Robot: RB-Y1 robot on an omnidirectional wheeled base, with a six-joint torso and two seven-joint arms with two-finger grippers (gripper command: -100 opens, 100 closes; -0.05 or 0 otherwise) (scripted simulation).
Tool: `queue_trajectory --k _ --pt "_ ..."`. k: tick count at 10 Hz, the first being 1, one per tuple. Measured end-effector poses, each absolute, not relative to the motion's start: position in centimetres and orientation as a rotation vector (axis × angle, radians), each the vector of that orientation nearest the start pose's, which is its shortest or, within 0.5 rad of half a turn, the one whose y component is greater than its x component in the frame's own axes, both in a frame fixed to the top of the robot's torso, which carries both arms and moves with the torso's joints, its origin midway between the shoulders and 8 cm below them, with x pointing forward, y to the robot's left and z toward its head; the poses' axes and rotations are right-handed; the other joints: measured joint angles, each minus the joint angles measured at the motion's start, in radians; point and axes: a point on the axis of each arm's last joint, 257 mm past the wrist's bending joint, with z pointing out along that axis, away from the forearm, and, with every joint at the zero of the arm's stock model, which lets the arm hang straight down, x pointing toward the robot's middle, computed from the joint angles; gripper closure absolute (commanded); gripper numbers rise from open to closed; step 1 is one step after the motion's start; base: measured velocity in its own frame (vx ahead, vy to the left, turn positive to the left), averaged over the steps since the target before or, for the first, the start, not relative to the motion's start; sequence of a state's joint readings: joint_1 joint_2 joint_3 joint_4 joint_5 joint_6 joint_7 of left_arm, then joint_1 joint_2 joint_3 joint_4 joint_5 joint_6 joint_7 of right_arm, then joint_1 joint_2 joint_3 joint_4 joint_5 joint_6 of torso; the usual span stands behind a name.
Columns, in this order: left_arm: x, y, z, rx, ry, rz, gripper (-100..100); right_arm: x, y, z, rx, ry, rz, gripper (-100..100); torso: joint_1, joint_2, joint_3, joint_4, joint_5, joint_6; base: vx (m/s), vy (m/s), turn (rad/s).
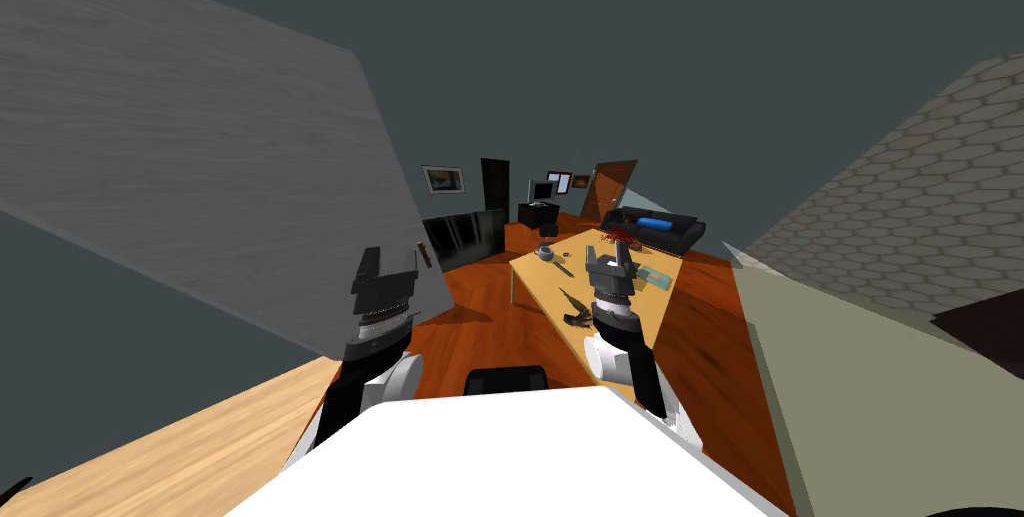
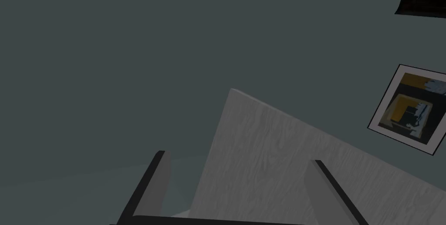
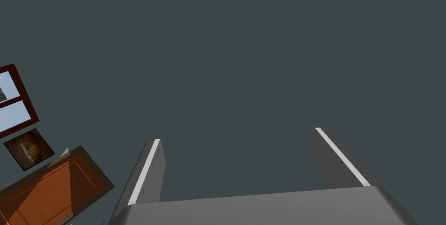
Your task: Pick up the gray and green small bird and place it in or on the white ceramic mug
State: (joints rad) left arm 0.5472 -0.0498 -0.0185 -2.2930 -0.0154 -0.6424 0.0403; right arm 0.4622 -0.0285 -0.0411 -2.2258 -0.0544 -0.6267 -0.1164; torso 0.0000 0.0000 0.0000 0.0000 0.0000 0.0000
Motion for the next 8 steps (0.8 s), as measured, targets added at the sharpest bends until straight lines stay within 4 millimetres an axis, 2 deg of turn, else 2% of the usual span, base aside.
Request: queue_trajectory --k 4,6,7,8 --pt "31.3 27.7 4.1 -0.604 0.491 -1.352 0 34.8 -27.1 1.6 0.546 0.637 1.402 -100 0.003 0.007 0.004 0.001 0.001 0.0 -0.107 0.061 0.143" --pt "31.3 27.7 4.2 -0.604 0.491 -1.352 0 35.1 -25.7 -1.1 0.505 0.735 1.372 -100 0.007 0.01 0.006 0.002 0.002 0.0 -0.132 0.102 0.139" --pt "31.3 27.7 4.1 -0.604 0.491 -1.352 0 35.3 -25.1 -1.6 0.486 0.761 1.362 -100 0.006 0.008 0.005 0.002 0.001 0.0 -0.08 0.102 0.142" --pt "31.3 27.7 4.1 -0.604 0.491 -1.352 0 35.8 -24.5 -3.0 0.47 0.806 1.346 -100 0.006 0.006 0.004 0.001 0.001 0.0 -0.059 0.089 0.065"
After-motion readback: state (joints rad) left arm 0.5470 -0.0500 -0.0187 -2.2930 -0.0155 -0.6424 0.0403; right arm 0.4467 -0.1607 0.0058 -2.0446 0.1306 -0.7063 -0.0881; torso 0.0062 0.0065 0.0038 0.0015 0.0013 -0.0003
